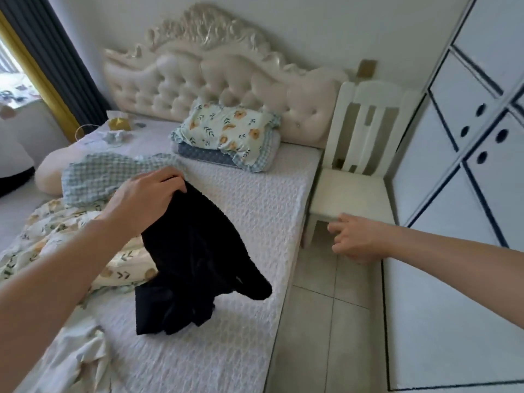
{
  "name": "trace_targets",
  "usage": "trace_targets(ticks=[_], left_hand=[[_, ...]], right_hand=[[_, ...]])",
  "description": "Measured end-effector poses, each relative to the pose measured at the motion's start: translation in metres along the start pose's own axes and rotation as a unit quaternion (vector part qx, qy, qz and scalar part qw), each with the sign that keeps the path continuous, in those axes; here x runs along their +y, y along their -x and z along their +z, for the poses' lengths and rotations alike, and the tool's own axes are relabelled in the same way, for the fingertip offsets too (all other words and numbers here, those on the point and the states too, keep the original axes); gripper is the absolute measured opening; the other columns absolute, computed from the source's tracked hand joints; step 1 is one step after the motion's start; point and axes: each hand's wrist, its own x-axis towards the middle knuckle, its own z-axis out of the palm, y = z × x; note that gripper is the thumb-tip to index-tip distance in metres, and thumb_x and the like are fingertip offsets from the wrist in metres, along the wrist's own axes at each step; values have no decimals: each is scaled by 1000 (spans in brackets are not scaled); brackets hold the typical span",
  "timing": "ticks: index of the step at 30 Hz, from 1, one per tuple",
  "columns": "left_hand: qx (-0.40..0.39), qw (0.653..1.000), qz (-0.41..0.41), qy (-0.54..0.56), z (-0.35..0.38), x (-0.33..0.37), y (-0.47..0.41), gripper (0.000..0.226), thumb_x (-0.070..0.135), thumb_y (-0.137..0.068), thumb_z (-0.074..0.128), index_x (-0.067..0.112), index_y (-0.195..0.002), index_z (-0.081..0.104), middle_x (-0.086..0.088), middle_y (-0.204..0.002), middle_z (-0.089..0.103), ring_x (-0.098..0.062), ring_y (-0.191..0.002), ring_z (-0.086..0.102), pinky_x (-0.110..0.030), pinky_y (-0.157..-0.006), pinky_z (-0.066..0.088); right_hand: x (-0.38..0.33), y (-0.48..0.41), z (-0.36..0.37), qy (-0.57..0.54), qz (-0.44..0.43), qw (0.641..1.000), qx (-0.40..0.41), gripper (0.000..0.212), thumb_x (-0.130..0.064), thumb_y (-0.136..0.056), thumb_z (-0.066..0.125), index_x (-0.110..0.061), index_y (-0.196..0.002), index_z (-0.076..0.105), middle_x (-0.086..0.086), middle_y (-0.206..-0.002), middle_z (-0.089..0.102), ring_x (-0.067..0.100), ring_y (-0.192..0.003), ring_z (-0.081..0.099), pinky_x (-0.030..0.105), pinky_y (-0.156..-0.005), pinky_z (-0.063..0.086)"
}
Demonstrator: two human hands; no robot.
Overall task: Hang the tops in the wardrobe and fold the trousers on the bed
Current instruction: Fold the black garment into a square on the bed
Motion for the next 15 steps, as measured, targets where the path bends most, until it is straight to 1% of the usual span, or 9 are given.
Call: trace_targets(ticks=[3, 5, 7, 8, 9, 10, 12, 14, 15], left_hand=[[7, 1000, 16, 4, -15, 37, -52, 23, -9, -83, 62, 10, -93, 71, -3, -106, 66, -29, -77, 67, -40, -63, 57], [20, 1000, -2, 19, -21, 61, -86, 23, -1, -86, 57, 14, -95, 71, 1, -107, 64, -29, -80, 65, -41, -67, 56], [23, 998, -29, 43, -26, 80, -117, 24, 6, -87, 54, 18, -99, 73, 4, -108, 64, -28, -89, 63, -43, -75, 55], [25, 997, -40, 53, -29, 88, -131, 24, 8, -87, 55, 18, -100, 73, 3, -107, 64, -28, -91, 62, -44, -77, 55], [30, 997, -46, 61, -33, 96, -144, 24, 8, -86, 57, 18, -100, 74, 2, -105, 64, -29, -92, 61, -44, -78, 54], [37, 996, -47, 67, -37, 105, -157, 24, 9, -85, 59, 18, -100, 74, 0, -101, 63, -29, -92, 61, -43, -78, 54], [52, 994, -46, 79, -47, 122, -180, 24, 9, -83, 60, 17, -99, 75, -2, -97, 63, -30, -89, 61, -44, -77, 54], [77, 991, -48, 95, -57, 138, -199, 24, 8, -82, 60, 16, -99, 75, -4, -97, 64, -30, -88, 61, -45, -78, 54], [96, 989, -49, 104, -63, 146, -208, 25, 6, -81, 60, 15, -98, 75, -5, -97, 65, -29, -88, 62, -45, -79, 54]], right_hand=[[9, 24, 3, -14, 55, 997, 60, 27, -35, -96, 46, -16, -112, 56, 4, -116, 63, 27, -125, 42, 41, -105, 31], [2, 19, -3, -36, 77, 990, 111, 34, -38, -97, 45, -15, -121, 53, 5, -126, 58, 25, -129, 40, 39, -106, 32], [-7, 10, -12, -115, 109, 972, 171, 42, -43, -99, 42, -16, -129, 50, 4, -133, 54, 23, -131, 39, 36, -105, 34], [-11, 8, -16, -180, 130, 952, 211, 45, -46, -99, 42, -16, -132, 48, 3, -135, 53, 21, -131, 39, 34, -105, 35], [-13, 6, -22, -258, 151, 920, 253, 49, -50, -98, 43, -17, -135, 46, 2, -136, 51, 20, -130, 40, 33, -104, 36], [-15, 6, -27, -339, 171, 879, 289, 55, -54, -96, 44, -19, -138, 41, 1, -138, 50, 19, -128, 41, 34, -104, 38], [-15, 11, -39, -463, 200, 801, 324, 68, -65, -90, 45, -23, -142, 31, -2, -137, 48, 16, -121, 47, 35, -100, 44], [-12, 20, -49, -516, 216, 750, 351, 71, -67, -85, 50, -32, -141, 24, -5, -127, 54, 13, -107, 57, 37, -89, 52], [-10, 26, -53, -519, 228, 737, 369, 70, -61, -85, 54, -35, -141, 21, -6, -122, 56, 13, -100, 61, 37, -84, 55]])
